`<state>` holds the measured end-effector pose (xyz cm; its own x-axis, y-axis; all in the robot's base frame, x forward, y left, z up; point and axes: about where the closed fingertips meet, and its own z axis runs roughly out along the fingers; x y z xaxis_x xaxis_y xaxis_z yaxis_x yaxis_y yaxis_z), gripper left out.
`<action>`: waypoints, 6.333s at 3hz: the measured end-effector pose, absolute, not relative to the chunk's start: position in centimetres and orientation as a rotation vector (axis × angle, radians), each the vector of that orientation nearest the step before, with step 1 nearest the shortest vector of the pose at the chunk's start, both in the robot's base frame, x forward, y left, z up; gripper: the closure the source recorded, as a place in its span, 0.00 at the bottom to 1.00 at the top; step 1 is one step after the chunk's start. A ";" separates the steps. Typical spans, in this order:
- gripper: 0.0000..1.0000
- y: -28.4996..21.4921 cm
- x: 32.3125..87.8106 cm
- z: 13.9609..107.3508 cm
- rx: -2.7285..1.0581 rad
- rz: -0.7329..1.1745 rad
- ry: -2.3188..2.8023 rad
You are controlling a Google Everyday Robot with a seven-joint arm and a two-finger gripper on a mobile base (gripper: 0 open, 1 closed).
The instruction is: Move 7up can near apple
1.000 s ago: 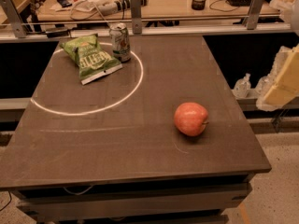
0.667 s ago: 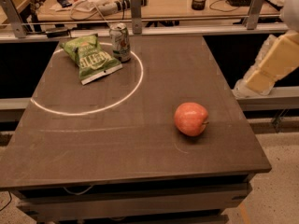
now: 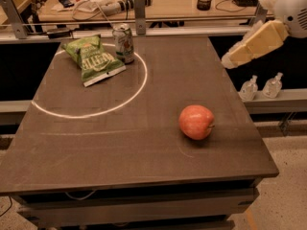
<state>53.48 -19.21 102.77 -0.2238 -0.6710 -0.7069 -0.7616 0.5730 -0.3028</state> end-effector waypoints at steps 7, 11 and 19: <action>0.00 -8.2 70.9 93.0 -0.961 0.442 1.827; 0.00 1.0 76.3 91.1 -1.014 0.456 1.798; 0.64 5.7 80.8 88.6 -0.926 0.562 1.782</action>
Offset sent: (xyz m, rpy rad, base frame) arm 0.1073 0.0516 -0.0208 0.2741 -0.1128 0.1204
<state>80.80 5.66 88.65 -0.1978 -0.3313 -0.9225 -0.8007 0.5976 -0.0429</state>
